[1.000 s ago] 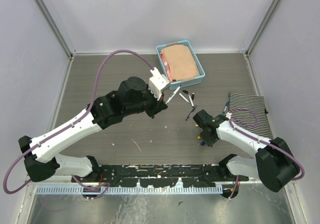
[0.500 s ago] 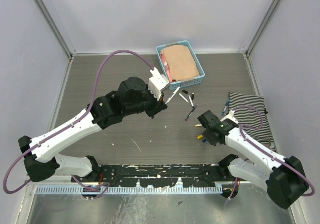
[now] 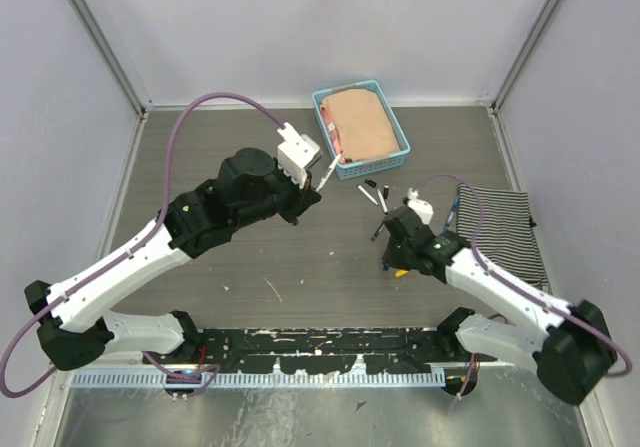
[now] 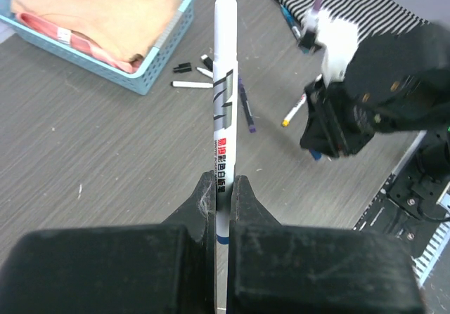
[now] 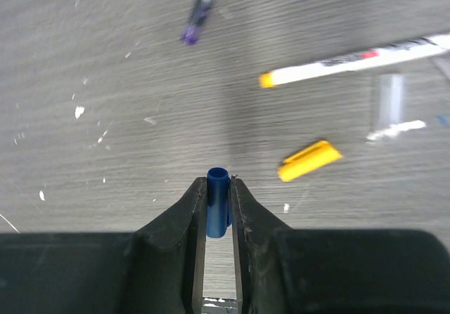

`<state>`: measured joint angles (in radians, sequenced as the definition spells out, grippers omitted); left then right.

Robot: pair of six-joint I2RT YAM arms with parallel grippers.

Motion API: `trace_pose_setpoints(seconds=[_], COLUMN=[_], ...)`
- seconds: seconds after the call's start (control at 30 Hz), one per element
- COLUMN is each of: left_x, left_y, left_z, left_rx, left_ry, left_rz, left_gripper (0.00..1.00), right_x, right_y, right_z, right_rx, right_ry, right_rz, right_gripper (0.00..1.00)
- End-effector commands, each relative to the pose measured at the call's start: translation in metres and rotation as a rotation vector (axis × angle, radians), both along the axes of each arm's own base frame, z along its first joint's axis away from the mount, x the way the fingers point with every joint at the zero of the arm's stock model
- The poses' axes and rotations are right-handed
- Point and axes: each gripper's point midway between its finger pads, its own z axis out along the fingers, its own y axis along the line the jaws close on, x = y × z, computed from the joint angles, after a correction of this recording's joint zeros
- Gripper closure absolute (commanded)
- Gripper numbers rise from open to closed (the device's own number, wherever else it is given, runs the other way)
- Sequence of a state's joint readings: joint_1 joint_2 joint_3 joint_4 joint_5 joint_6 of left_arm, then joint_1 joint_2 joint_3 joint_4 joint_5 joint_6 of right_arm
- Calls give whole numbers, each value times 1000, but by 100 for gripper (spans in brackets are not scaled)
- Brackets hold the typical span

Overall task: Insert the pens into the pen caps
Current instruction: Adjust the pen cap at the center of the board.

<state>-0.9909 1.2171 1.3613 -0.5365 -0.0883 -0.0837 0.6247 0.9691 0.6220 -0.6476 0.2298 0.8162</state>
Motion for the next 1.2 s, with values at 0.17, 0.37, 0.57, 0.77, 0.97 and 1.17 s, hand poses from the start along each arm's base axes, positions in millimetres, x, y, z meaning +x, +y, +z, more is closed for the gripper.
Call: trace_pose_setpoints(seconds=[0.17,0.37,0.57,0.77,0.97,1.17], left_x=[11,11,11,11,11,11], left_y=[12,12,12,12,11,11], left_z=[17,16,17,16,16,16], left_rx=[-46,-42,-41,-37,-36,-32], left_ry=[-49,-51,-52,-52,-49,-51], left_rz=[72,73,73,72,66,65], left_gripper=[100,100,100,100,100,100], right_x=[11,-3,-11,-14,-30,-50], right_y=[84,115,126,123,120,105], right_z=[-7,-35,-47,-50,-49,-51], right_rx=[-199,-269,-280,-289,-259,-227], right_ry=[-19,44,66,76,113,158], right_rz=[361,477,528,524,558,566], right_gripper=[84,82,74,58,55,55])
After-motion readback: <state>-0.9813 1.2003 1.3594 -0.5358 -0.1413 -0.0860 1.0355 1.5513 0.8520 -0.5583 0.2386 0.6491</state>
